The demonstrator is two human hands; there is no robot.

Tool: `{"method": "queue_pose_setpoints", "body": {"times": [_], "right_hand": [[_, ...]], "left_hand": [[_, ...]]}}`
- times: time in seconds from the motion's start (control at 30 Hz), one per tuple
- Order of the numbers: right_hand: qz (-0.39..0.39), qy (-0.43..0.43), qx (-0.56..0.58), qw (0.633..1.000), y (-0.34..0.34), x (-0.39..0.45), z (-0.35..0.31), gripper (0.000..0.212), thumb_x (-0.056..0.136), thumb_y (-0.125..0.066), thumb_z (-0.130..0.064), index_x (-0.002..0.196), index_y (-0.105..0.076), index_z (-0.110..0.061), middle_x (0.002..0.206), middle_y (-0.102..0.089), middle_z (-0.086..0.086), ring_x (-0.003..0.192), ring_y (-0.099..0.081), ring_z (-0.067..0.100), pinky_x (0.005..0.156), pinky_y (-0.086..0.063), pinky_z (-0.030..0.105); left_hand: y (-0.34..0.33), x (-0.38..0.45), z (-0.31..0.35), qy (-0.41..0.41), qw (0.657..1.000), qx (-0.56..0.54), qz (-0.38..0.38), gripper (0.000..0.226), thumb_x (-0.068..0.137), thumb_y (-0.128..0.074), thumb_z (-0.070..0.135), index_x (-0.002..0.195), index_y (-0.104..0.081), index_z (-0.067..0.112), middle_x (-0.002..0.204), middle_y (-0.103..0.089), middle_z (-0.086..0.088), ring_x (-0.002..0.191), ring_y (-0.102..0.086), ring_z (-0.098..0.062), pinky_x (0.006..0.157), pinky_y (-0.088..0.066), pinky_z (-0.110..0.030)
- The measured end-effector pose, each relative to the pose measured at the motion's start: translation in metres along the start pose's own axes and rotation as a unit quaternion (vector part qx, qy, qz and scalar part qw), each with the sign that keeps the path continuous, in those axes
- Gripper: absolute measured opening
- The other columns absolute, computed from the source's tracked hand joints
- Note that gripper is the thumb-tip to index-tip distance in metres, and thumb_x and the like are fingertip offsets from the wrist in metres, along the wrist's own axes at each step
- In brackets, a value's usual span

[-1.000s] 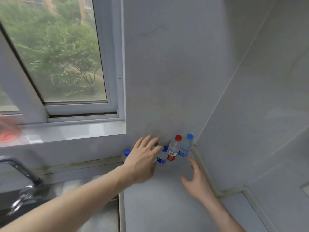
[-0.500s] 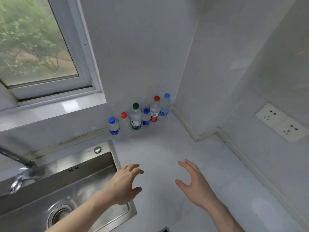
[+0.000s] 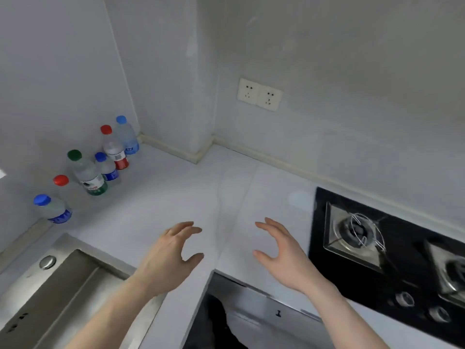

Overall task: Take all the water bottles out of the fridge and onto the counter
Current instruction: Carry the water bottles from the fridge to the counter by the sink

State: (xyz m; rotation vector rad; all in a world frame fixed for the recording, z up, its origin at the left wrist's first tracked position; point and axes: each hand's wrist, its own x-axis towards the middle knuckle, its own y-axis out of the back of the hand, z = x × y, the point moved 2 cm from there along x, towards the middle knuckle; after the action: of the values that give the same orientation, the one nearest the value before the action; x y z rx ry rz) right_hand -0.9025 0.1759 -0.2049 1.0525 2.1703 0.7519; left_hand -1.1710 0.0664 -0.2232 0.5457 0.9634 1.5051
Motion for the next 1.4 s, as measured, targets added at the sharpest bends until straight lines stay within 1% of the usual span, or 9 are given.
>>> {"method": "queue_pose_setpoints", "body": {"times": [0.33, 0.5, 0.6, 0.7, 0.8, 0.9, 1.0, 1.2, 1.4], "right_hand": [[0.174, -0.115, 0.067, 0.976, 0.042, -0.175, 0.058, 0.066, 0.095, -0.073, -0.039, 0.152, -0.041, -0.050, 0.160, -0.023, -0.036, 0.143, -0.029, -0.013, 0.120, -0.029, 0.022], [0.262, -0.149, 0.084, 0.950, 0.067, -0.256, 0.092, 0.066, 0.095, -0.073, -0.041, 0.152, -0.041, -0.050, 0.162, -0.024, -0.033, 0.145, -0.033, -0.008, 0.119, -0.035, 0.027], [0.307, -0.164, 0.093, 0.933, 0.079, -0.307, 0.116, 0.066, 0.095, -0.073, -0.041, 0.152, -0.041, -0.049, 0.162, -0.025, -0.032, 0.147, -0.028, -0.011, 0.121, -0.030, 0.024], [0.345, -0.182, 0.098, 0.915, 0.091, -0.359, 0.144, 0.065, 0.094, -0.075, -0.039, 0.151, -0.044, -0.045, 0.162, -0.028, -0.028, 0.146, -0.026, -0.015, 0.122, -0.026, 0.018], [0.380, -0.216, 0.091, 0.895, 0.105, -0.429, 0.177, 0.066, 0.093, -0.075, -0.041, 0.151, -0.045, -0.045, 0.162, -0.030, -0.026, 0.145, -0.028, -0.016, 0.117, -0.023, 0.008], [0.413, -0.255, 0.081, 0.871, 0.117, -0.502, 0.210, 0.065, 0.093, -0.074, -0.045, 0.151, -0.044, -0.048, 0.162, -0.030, -0.028, 0.146, -0.032, -0.010, 0.122, -0.031, 0.023], [0.443, -0.288, 0.077, 0.845, 0.125, -0.568, 0.241, 0.064, 0.092, -0.075, -0.045, 0.149, -0.046, -0.048, 0.161, -0.033, -0.023, 0.141, -0.047, 0.002, 0.119, -0.037, 0.028], [0.498, -0.338, 0.073, 0.795, 0.124, -0.679, 0.286, 0.064, 0.092, -0.074, -0.047, 0.150, -0.046, -0.046, 0.162, -0.033, -0.024, 0.147, -0.035, -0.004, 0.122, -0.035, 0.033], [0.558, -0.400, 0.076, 0.724, 0.114, -0.777, 0.310, 0.063, 0.094, -0.070, -0.050, 0.150, -0.043, -0.048, 0.161, -0.030, -0.029, 0.147, -0.033, -0.006, 0.122, -0.035, 0.034]], "left_hand": [[-0.035, -0.012, 0.129, -0.204, 0.976, -0.003, -0.081, 0.053, 0.092, -0.068, 0.046, 0.142, -0.049, 0.043, 0.154, -0.036, 0.027, 0.141, -0.040, -0.008, 0.113, -0.036, -0.026], [-0.062, -0.029, 0.218, -0.303, 0.947, 0.017, -0.107, 0.052, 0.093, -0.067, 0.046, 0.142, -0.049, 0.045, 0.152, -0.037, 0.028, 0.139, -0.040, -0.004, 0.112, -0.032, -0.019], [-0.087, -0.047, 0.272, -0.355, 0.926, 0.013, -0.130, 0.052, 0.093, -0.068, 0.044, 0.141, -0.050, 0.043, 0.150, -0.040, 0.028, 0.138, -0.041, -0.001, 0.109, -0.027, -0.013], [-0.118, -0.064, 0.325, -0.392, 0.907, 0.006, -0.157, 0.052, 0.092, -0.069, 0.043, 0.142, -0.051, 0.041, 0.148, -0.040, 0.029, 0.138, -0.041, -0.001, 0.110, -0.030, -0.015], [-0.157, -0.094, 0.390, -0.441, 0.881, 0.010, -0.173, 0.054, 0.092, -0.070, 0.045, 0.142, -0.051, 0.042, 0.150, -0.039, 0.027, 0.143, -0.037, -0.002, 0.113, -0.030, -0.019], [-0.197, -0.127, 0.453, -0.484, 0.853, 0.020, -0.194, 0.053, 0.092, -0.068, 0.046, 0.142, -0.051, 0.042, 0.150, -0.039, 0.028, 0.141, -0.038, -0.001, 0.114, -0.028, -0.019], [-0.235, -0.162, 0.508, -0.522, 0.825, 0.021, -0.213, 0.052, 0.092, -0.067, 0.049, 0.141, -0.051, 0.043, 0.151, -0.040, 0.026, 0.139, -0.042, -0.002, 0.116, -0.035, -0.027], [-0.310, -0.235, 0.598, -0.586, 0.772, 0.024, -0.245, 0.054, 0.091, -0.069, 0.046, 0.142, -0.050, 0.042, 0.152, -0.038, 0.027, 0.141, -0.038, 0.001, 0.114, -0.027, -0.019], [-0.377, -0.301, 0.677, -0.658, 0.685, 0.033, -0.310, 0.056, 0.090, -0.068, 0.047, 0.141, -0.046, 0.048, 0.149, -0.036, 0.033, 0.140, -0.036, 0.007, 0.113, -0.028, -0.017]]}}
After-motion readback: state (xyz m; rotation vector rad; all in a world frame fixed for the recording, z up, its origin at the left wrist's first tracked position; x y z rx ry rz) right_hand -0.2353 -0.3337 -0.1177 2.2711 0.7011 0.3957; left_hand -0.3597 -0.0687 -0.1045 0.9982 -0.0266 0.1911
